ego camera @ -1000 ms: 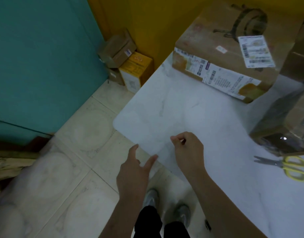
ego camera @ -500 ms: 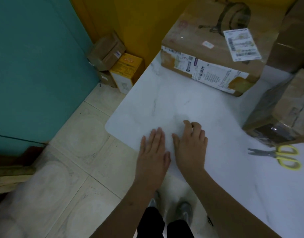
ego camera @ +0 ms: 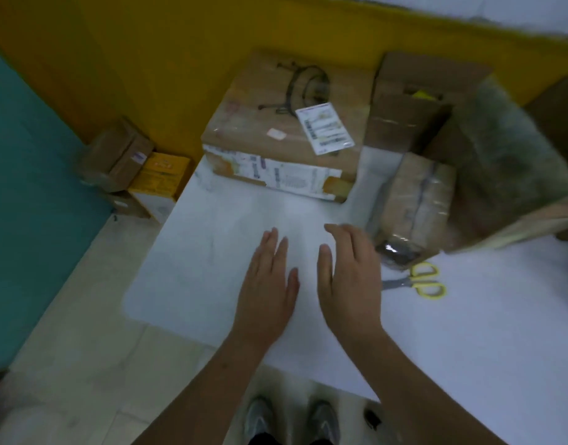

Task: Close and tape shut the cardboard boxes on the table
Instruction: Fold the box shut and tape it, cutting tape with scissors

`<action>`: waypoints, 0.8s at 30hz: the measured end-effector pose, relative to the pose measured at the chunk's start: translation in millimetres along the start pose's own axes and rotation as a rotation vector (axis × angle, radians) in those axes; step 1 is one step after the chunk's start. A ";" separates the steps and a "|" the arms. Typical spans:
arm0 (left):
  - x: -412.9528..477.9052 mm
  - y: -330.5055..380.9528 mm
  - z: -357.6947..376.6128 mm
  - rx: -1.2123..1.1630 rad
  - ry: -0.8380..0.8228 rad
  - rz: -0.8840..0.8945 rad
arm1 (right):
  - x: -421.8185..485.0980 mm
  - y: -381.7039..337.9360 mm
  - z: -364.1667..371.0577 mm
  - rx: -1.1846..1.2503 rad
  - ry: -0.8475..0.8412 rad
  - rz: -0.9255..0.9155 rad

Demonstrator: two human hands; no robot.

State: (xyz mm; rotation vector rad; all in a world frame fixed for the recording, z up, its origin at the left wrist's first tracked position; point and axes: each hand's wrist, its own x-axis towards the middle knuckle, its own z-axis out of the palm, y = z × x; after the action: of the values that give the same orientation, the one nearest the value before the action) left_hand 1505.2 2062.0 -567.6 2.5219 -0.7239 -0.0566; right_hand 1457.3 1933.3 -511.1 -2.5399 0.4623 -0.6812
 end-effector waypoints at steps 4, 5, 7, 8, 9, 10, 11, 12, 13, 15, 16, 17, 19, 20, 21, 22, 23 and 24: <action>58.1 85.8 -19.8 -0.224 -0.011 0.186 | 43.1 60.2 -52.5 -0.291 -0.120 -0.060; 69.8 101.1 -21.0 -0.251 -0.062 0.190 | 50.7 80.1 -62.3 -0.364 -0.248 -0.044; 86.1 117.3 -15.5 -0.304 -0.175 0.122 | 57.7 111.2 -68.2 -0.429 -0.450 -0.020; 91.3 121.5 -8.7 -0.344 -0.238 0.069 | 57.7 122.0 -67.8 -0.393 -0.493 0.003; 94.6 123.5 -1.0 -0.388 -0.301 0.015 | 57.9 127.6 -67.1 -0.353 -0.516 0.023; 95.8 124.4 6.5 -0.433 -0.350 -0.037 | 57.6 127.4 -67.2 -0.352 -0.513 0.018; 95.6 124.9 12.7 -0.480 -0.387 -0.084 | 57.5 125.2 -67.5 -0.355 -0.499 -0.032; 95.5 125.4 17.4 -0.532 -0.412 -0.125 | 57.5 120.2 -69.0 -0.383 -0.476 -0.102; 96.8 127.0 19.3 -0.595 -0.424 -0.169 | 57.7 119.3 -69.4 -0.403 -0.433 -0.170; 101.4 131.1 19.7 -0.695 -0.417 -0.271 | 56.1 118.9 -73.1 -0.264 -0.437 -0.080; 103.6 132.6 19.1 -0.706 -0.398 -0.309 | 53.2 120.3 -77.0 -0.137 -0.452 0.012; 104.4 133.3 17.7 -0.697 -0.382 -0.320 | 50.0 124.4 -80.3 -0.005 -0.428 0.115; 101.9 130.0 17.6 -0.640 -0.340 -0.294 | 40.7 130.3 -84.7 0.238 -0.271 0.277; 95.8 128.0 16.4 -0.575 -0.299 -0.258 | 36.1 130.7 -86.5 0.303 -0.187 0.334; 84.5 124.4 16.0 -0.508 -0.253 -0.210 | 30.5 129.8 -86.6 0.300 -0.156 0.371; 73.0 122.9 15.8 -0.491 -0.226 -0.165 | 24.1 129.1 -84.4 0.307 -0.167 0.431; 67.8 117.9 22.1 -0.525 -0.229 -0.126 | 18.6 124.5 -81.4 0.377 -0.219 0.538; 61.7 115.7 24.5 -0.604 -0.263 -0.118 | 15.9 117.0 -77.5 0.524 -0.262 0.642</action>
State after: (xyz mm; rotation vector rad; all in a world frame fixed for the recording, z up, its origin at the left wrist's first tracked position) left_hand 1497.6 1935.2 -526.6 1.9859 -0.5489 -0.5688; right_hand 1405.8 1801.9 -505.9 -1.7992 0.8249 -0.1843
